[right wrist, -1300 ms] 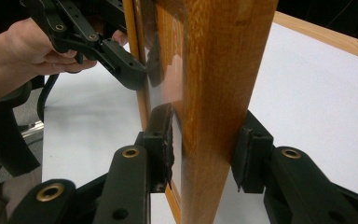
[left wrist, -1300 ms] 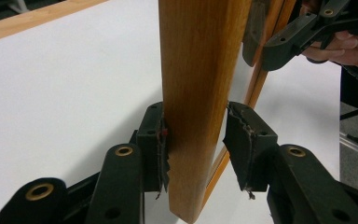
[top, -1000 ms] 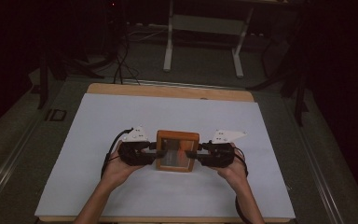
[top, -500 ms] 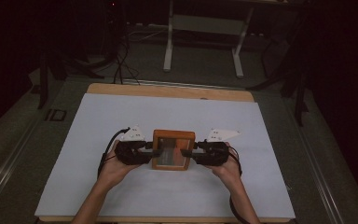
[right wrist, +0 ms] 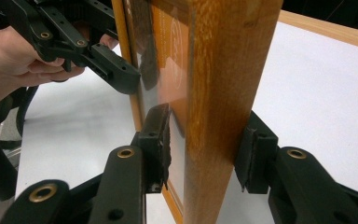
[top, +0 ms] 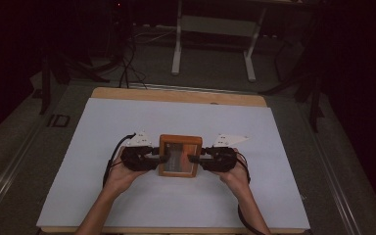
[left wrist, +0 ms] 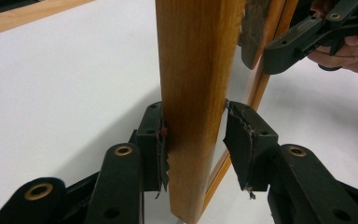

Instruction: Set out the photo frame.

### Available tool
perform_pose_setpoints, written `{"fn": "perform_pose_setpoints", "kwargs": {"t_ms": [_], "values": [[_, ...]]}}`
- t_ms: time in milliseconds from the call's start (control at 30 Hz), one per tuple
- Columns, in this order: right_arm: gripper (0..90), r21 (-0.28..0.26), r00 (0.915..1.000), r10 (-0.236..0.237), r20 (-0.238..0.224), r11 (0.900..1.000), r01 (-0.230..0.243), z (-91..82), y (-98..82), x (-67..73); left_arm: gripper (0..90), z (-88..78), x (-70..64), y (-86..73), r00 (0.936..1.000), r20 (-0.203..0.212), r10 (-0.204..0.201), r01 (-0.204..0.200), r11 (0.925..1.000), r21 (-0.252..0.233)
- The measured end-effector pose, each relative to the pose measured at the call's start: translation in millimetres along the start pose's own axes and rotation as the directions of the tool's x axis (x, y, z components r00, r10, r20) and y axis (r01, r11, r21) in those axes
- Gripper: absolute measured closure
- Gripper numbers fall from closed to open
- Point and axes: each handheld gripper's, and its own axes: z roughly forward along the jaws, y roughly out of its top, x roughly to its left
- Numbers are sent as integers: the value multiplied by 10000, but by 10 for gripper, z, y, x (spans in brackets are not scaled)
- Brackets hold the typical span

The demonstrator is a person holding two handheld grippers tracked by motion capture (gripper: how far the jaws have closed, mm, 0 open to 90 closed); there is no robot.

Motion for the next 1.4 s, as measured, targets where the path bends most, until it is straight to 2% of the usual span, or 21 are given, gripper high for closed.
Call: {"fn": "perform_pose_setpoints", "kwargs": {"t_ms": [167,333,567,767,900,1033,1200,1400], "values": [[594,-8,10000,65,7,10000,-65,15,-12,-24,600,26,19,-17,9999,25,-114,113,9999,47],[589,106,9999,162,53,9998,-163,53,-43,-51,597,82,41,-47,9998,-29,-220,221,9993,312],[588,-26,9992,387,66,9992,-387,78,-67,-91,594,104,64,-52,9995,-92,-316,318,9993,197],[580,-186,9978,638,180,9978,-635,103,-80,-127,574,149,65,-31,9985,-450,-308,320,9991,272],[571,-238,9964,787,301,9967,-780,123,-84,-140,568,166,86,-31,9978,-492,-438,450,9987,246],[546,-188,9929,934,735,9956,-922,169,-69,-138,560,198,108,-15,9961,-669,-572,596,9976,355],[544,-178,9888,1160,944,9932,-1148,187,-78,-160,550,237,117,-12,9933,-950,-650,686,9970,349],[542,-230,9870,1348,871,9908,-1333,196,-87,-189,551,242,123,-11,9928,-966,-706,745,9965,368]]}}
